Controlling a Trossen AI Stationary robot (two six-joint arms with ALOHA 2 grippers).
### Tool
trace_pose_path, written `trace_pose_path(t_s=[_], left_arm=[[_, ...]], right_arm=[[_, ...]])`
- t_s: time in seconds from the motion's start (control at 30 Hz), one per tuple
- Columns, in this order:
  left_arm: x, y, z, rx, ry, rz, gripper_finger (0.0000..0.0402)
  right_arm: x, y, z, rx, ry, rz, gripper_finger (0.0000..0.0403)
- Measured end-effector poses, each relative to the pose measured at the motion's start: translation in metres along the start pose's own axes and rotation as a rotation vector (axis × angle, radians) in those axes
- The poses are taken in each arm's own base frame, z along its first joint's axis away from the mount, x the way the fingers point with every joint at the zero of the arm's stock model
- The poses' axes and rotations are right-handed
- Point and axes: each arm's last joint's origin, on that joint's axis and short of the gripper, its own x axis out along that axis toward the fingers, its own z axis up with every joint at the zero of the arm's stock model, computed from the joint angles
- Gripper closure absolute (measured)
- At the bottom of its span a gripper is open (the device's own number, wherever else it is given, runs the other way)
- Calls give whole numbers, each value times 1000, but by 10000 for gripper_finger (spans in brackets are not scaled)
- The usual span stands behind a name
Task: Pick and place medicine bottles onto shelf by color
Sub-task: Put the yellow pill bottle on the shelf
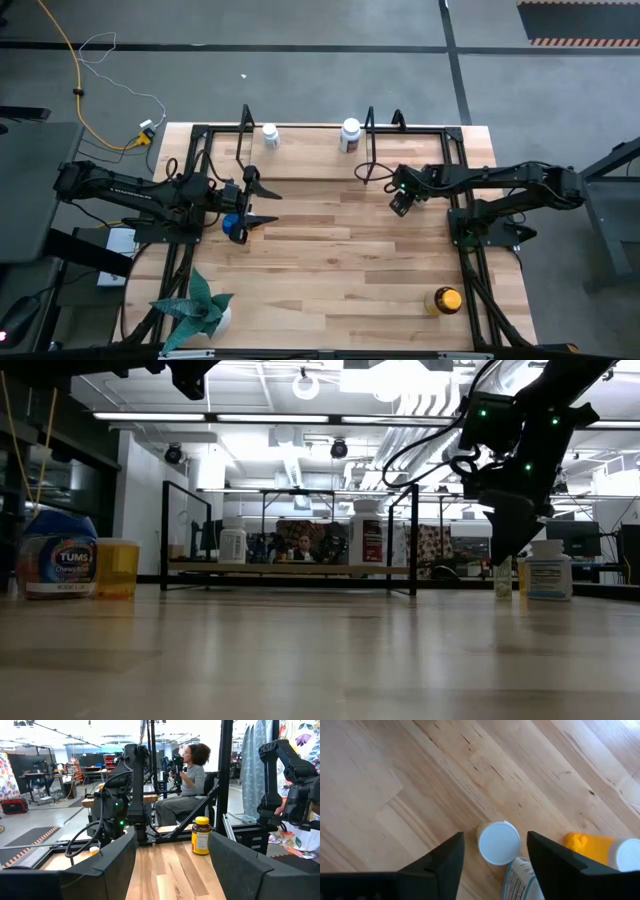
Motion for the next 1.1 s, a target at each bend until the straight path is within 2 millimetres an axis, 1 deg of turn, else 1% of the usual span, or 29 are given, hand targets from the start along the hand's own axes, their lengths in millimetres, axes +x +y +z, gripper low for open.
trace_pose_path(t_s=[0.47, 0.6, 0.8, 0.97, 1.1], left_arm=[[0, 0, 0, 0, 0, 0, 165], [0, 0, 0, 0, 0, 0, 165], [0, 0, 0, 0, 0, 0, 165], [0, 0, 0, 0, 0, 0, 165], [0, 0, 0, 0, 1, -1, 165]], right_arm=[[0, 0, 0, 15, 1, -1, 281], [0, 0, 0, 15, 0, -3, 291], [-1, 0, 0, 8, 7, -4, 293], [-15, 5, 11, -38, 13, 98, 294], [-29, 19, 16, -125, 26, 261, 294]])
